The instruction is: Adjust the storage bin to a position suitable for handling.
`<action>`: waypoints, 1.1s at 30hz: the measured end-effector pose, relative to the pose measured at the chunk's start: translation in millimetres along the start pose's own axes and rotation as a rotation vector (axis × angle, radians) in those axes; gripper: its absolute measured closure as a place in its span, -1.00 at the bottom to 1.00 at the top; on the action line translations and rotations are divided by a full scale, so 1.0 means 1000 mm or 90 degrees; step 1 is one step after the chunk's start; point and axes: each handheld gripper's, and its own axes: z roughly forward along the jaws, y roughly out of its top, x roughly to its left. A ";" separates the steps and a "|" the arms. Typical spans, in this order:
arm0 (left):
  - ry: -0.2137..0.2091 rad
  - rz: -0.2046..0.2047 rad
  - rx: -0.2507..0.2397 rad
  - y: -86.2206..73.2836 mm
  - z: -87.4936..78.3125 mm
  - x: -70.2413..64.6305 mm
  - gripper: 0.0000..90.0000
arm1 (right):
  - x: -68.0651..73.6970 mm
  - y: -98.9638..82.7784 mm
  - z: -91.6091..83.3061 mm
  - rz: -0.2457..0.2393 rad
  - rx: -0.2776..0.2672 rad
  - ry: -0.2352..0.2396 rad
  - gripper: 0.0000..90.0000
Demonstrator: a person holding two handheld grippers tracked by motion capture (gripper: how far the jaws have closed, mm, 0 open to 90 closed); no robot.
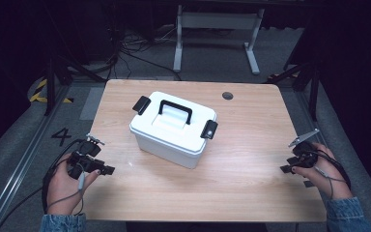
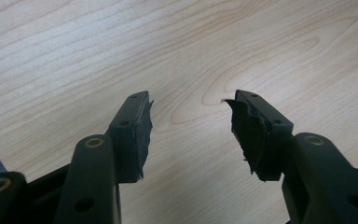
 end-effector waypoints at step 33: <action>-0.024 0.008 -0.025 0.016 0.004 0.000 -0.01 | 0.015 0.023 -0.007 -0.020 -0.038 0.036 0.05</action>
